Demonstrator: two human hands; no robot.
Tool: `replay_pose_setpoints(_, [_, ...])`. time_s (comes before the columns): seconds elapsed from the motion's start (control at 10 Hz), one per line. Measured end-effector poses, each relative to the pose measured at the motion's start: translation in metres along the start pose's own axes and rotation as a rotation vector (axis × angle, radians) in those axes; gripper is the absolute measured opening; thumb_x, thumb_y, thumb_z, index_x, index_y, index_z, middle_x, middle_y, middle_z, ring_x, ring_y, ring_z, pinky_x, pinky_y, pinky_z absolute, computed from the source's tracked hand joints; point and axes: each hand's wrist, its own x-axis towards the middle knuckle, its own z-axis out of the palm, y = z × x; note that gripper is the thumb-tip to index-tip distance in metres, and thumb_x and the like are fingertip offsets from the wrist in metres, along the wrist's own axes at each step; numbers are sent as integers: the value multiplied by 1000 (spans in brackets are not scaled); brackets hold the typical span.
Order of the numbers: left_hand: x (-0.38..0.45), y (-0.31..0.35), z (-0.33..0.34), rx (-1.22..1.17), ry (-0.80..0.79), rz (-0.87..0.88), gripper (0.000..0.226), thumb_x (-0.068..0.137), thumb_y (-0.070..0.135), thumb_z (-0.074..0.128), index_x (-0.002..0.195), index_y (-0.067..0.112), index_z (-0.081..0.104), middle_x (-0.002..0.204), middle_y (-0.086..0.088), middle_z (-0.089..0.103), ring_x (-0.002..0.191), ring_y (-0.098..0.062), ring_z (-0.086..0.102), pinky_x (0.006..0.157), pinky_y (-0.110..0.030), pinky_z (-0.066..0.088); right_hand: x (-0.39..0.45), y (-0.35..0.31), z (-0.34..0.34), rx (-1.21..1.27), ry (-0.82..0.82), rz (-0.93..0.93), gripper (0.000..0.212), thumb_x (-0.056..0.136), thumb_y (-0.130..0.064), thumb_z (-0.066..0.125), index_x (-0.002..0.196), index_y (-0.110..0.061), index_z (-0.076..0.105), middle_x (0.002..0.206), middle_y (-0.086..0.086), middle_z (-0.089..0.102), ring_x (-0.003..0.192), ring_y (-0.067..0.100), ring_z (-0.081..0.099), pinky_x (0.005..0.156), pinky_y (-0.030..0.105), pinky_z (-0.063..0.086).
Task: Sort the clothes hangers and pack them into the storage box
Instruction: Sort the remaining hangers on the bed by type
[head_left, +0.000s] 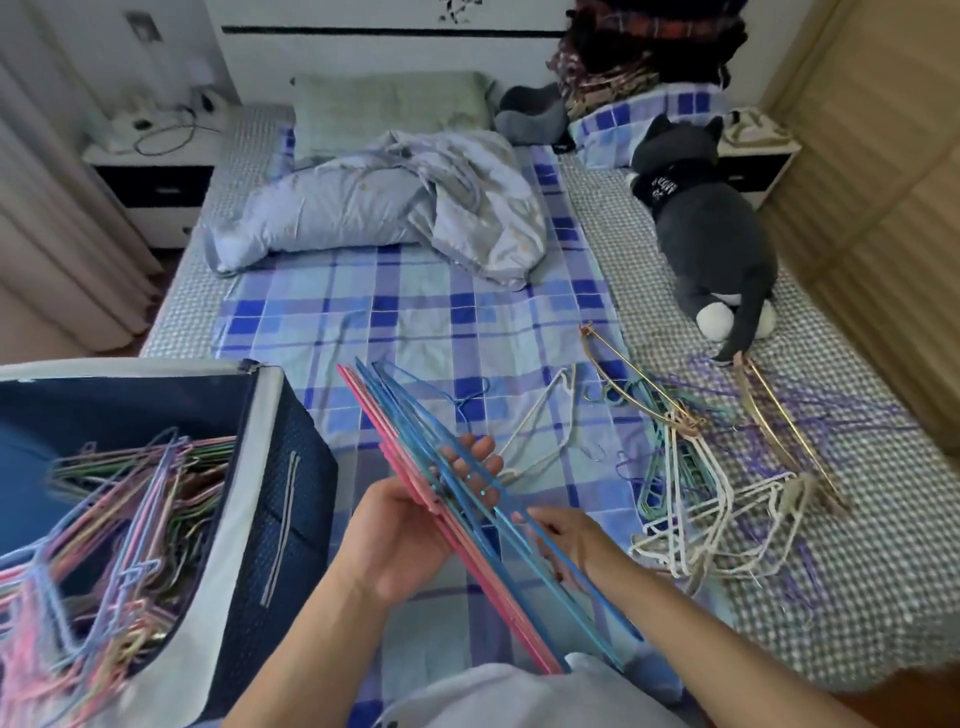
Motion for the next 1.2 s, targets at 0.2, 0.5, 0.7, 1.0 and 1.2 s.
replay_pose_setpoints(0.2, [1,-5,0,0,131,7,49,92,-6,29,133,-7,56,140,-21,60,130,-39,57,120,-54,32,-16,-2,8,-193,60,-78,21,91,-56,47,98,-45,63,95,-15,50,87,6,49,81,23,43])
replay_pose_setpoints(0.5, [20,-11,16,-9,253,-33,38,93,2,38,122,-12,59,115,-26,62,113,-37,59,109,-54,45,-22,-64,-16,343,3,-172,76,83,8,54,135,-48,50,133,-5,57,120,11,60,98,33,51])
replay_pose_setpoints(0.7, [28,-15,22,5,285,-27,34,95,-4,39,119,-14,61,120,-29,67,105,-36,67,116,-51,39,-55,-97,-27,271,338,-445,41,79,-16,55,116,-34,55,121,-11,53,121,12,51,102,19,38])
replay_pose_setpoints(1.0, [31,-17,24,-7,77,-30,28,93,0,45,107,-12,66,130,-33,59,131,-45,54,120,-58,29,-73,-114,-39,117,529,-490,17,95,-26,60,81,-18,67,78,-9,57,78,15,57,73,21,44])
replay_pose_setpoints(1.2, [28,-9,18,-130,56,56,37,81,12,49,115,-1,56,94,-21,66,83,-35,70,108,-44,31,-100,-150,-64,393,576,-503,23,87,-42,59,81,-21,68,76,10,63,70,24,57,69,20,48])
